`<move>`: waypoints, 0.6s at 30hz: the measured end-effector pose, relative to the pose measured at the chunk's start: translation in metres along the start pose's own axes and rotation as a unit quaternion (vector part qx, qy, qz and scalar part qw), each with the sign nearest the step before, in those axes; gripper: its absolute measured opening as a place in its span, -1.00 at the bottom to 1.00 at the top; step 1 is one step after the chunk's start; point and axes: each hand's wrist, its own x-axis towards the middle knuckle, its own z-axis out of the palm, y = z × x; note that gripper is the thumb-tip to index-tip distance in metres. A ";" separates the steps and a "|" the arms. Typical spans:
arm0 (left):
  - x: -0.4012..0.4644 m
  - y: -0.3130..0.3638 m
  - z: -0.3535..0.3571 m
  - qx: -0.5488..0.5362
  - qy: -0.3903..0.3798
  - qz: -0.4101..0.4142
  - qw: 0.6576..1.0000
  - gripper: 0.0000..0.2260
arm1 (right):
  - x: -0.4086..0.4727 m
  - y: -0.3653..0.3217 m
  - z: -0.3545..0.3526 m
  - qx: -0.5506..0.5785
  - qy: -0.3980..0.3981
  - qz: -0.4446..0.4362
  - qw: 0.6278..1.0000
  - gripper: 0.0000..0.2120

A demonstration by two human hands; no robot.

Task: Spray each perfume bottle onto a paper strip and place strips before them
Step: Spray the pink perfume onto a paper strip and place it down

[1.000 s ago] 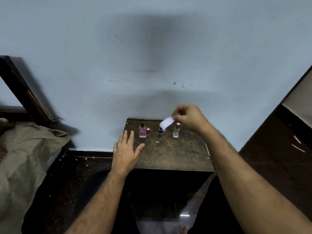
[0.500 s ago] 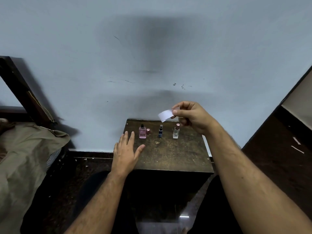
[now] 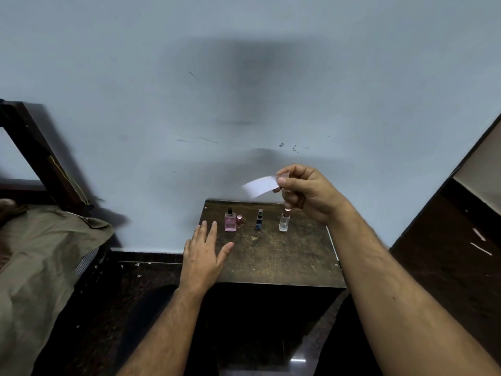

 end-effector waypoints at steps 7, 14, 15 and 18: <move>0.001 0.001 -0.003 -0.015 -0.004 -0.003 1.000 -0.24 | 0.000 0.007 -0.006 -0.259 0.083 0.024 0.962 -0.89; -0.001 -0.004 -0.006 -0.016 0.001 0.005 1.000 -0.21 | -0.006 -0.004 0.004 -0.265 0.085 0.027 0.960 -0.89; -0.002 -0.004 -0.006 -0.018 0.004 0.006 1.000 -0.20 | -0.005 0.003 0.006 -0.390 0.098 0.018 0.915 -0.90; -0.001 -0.006 -0.006 -0.028 0.012 0.003 1.000 -0.20 | -0.003 0.004 0.011 -0.298 0.068 0.022 0.952 -0.91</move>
